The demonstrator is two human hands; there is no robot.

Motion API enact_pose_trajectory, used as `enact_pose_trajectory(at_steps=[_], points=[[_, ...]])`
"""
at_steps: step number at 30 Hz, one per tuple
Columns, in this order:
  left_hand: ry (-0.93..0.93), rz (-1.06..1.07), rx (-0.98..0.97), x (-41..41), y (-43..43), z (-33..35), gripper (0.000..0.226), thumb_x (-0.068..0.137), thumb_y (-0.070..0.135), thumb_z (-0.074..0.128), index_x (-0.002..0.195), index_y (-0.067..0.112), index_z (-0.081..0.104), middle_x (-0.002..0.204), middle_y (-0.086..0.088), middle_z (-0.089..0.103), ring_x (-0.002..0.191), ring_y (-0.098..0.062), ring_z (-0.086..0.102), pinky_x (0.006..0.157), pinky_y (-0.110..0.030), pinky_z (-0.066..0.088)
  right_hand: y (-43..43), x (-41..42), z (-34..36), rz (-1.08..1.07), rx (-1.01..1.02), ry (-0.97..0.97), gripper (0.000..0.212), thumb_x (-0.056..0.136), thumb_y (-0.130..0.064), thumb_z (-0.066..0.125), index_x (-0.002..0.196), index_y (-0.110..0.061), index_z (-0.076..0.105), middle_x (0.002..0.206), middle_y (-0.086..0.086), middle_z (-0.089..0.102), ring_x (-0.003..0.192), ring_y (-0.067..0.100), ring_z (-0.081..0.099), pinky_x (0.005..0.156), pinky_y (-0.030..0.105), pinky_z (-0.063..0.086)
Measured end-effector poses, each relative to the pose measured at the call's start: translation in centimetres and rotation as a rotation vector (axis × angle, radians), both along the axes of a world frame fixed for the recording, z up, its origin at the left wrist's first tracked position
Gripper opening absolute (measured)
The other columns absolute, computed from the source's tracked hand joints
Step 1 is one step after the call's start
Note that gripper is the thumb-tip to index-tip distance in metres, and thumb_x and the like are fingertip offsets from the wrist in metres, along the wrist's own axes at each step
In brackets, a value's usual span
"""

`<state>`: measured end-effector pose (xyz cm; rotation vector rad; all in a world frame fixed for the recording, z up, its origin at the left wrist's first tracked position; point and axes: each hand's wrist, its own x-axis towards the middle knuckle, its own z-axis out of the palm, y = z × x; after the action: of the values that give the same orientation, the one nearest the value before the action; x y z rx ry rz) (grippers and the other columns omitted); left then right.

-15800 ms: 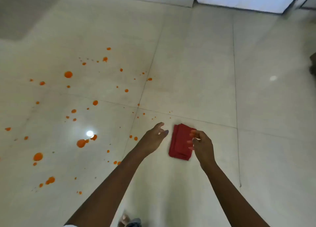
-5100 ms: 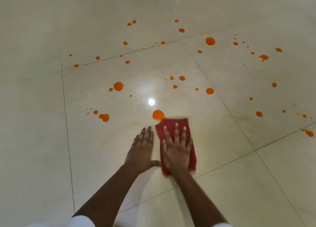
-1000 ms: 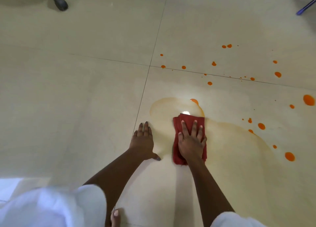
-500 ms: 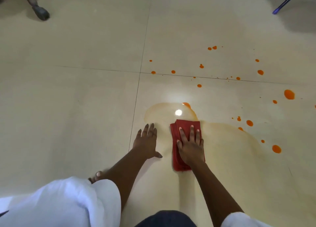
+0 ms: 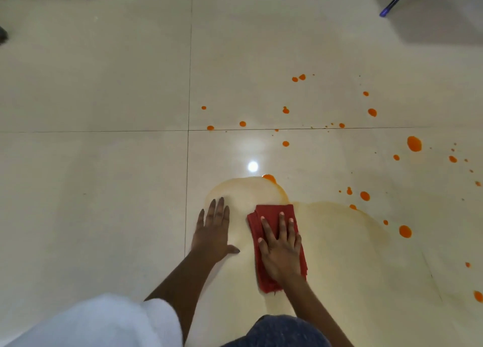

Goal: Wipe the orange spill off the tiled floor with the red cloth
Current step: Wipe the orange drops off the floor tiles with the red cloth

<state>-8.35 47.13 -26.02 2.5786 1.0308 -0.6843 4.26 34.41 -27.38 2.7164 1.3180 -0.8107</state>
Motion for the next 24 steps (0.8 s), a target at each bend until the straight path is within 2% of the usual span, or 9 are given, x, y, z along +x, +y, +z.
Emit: enact_pose_trajectory(at_steps=[4, 6, 9, 11, 14, 17, 19, 21, 24], points=[[-0.024, -0.006, -0.051, -0.1, 0.5, -1.4, 0.113, 0.08, 0.067, 0.049, 0.146, 0.004, -0.019, 0.145, -0.009, -0.037, 0.138, -0.029, -0.03, 0.117, -0.041, -0.006, 3.8, -0.1, -1.8, 0.158, 0.163, -0.092, 0.055, 0.09, -0.055, 0.02, 0.144, -0.044, 0.018, 0.156, 0.008, 0.015, 0.142, 0.037, 0.012, 0.108, 0.057, 0.018], [-0.018, -0.021, -0.036, 0.1, 0.5, -1.7, 0.114, 0.08, 0.067, 0.048, 0.143, 0.004, -0.023, 0.138, -0.008, -0.041, 0.131, -0.025, -0.035, 0.117, -0.04, -0.005, 7.4, 3.4, -2.3, 0.198, 0.181, -0.133, 0.055, 0.09, -0.055, 0.014, 0.144, -0.045, 0.011, 0.157, 0.006, 0.009, 0.143, 0.036, 0.004, 0.11, 0.057, 0.011], [-0.024, -0.014, -0.034, 0.3, 0.5, -1.9, 0.113, 0.081, 0.065, 0.05, 0.131, 0.005, -0.031, 0.136, -0.01, -0.042, 0.129, -0.025, -0.035, 0.117, -0.041, -0.005, 9.2, 8.9, -2.8, -0.054, 0.135, -0.151, 0.052, 0.095, -0.052, 0.018, 0.145, -0.044, 0.004, 0.158, 0.005, -0.001, 0.144, 0.033, -0.005, 0.112, 0.054, 0.002], [-0.037, -0.008, -0.025, 0.2, 0.2, -2.0, 0.112, 0.08, 0.065, 0.052, 0.13, 0.005, -0.029, 0.136, -0.011, -0.041, 0.127, -0.025, -0.035, 0.117, -0.041, -0.004, 6.6, 7.3, -2.8, -0.218, 0.197, -0.229, 0.051, 0.095, -0.048, 0.025, 0.145, -0.041, 0.017, 0.157, 0.009, 0.012, 0.143, 0.035, 0.007, 0.111, 0.058, 0.011], [-0.137, -0.032, 0.106, 0.5, 0.6, -2.0, 0.12, 0.07, 0.071, 0.059, 0.142, 0.003, -0.007, 0.144, -0.014, -0.027, 0.135, -0.03, -0.019, 0.114, -0.041, 0.004, 5.6, 0.4, -2.7, -0.115, 0.239, -0.177, 0.053, 0.089, -0.046, 0.031, 0.142, -0.037, 0.033, 0.15, 0.011, 0.031, 0.136, 0.039, 0.029, 0.105, 0.059, 0.024], [-0.077, -0.083, 0.09, 0.1, 1.1, -1.9, 0.127, 0.049, 0.079, 0.065, 0.139, -0.004, 0.034, 0.15, -0.023, 0.016, 0.138, -0.037, 0.022, 0.106, -0.045, 0.029, 11.5, 1.6, -2.6, 0.206, 0.249, -0.162, 0.051, 0.095, -0.046, 0.024, 0.145, -0.043, 0.013, 0.157, 0.003, 0.008, 0.143, 0.034, 0.006, 0.111, 0.053, 0.004], [-0.084, -0.035, 0.057, -0.1, 1.3, -2.3, 0.124, 0.033, 0.082, 0.068, 0.123, -0.002, 0.058, 0.139, -0.021, 0.045, 0.124, -0.035, 0.048, 0.091, -0.044, 0.047, 13.7, 6.4, -2.9, 0.103, 0.214, -0.208, 0.051, 0.097, -0.046, 0.023, 0.145, -0.044, 0.008, 0.158, 0.001, 0.001, 0.144, 0.031, -0.003, 0.113, 0.052, 0.001], [-0.068, -0.042, 0.022, -0.1, 1.1, -2.2, 0.128, 0.04, 0.082, 0.068, 0.133, -0.003, 0.047, 0.146, -0.021, 0.028, 0.133, -0.034, 0.033, 0.099, -0.044, 0.04, 12.1, 10.6, -3.0, -0.15, 0.183, -0.208, 0.051, 0.097, -0.045, 0.026, 0.146, -0.043, 0.011, 0.158, 0.002, 0.003, 0.144, 0.03, -0.001, 0.114, 0.052, 0.004], [-0.063, -0.055, -0.016, 0.0, 0.9, -1.9, 0.119, 0.074, 0.073, 0.052, 0.139, 0.004, -0.021, 0.142, -0.01, -0.036, 0.132, -0.027, -0.031, 0.112, -0.038, -0.009, 7.3, 7.9, -2.7, -0.336, 0.227, -0.252, 0.05, 0.095, -0.042, 0.028, 0.145, -0.037, 0.023, 0.156, 0.009, 0.016, 0.142, 0.037, 0.013, 0.11, 0.059, 0.016]])
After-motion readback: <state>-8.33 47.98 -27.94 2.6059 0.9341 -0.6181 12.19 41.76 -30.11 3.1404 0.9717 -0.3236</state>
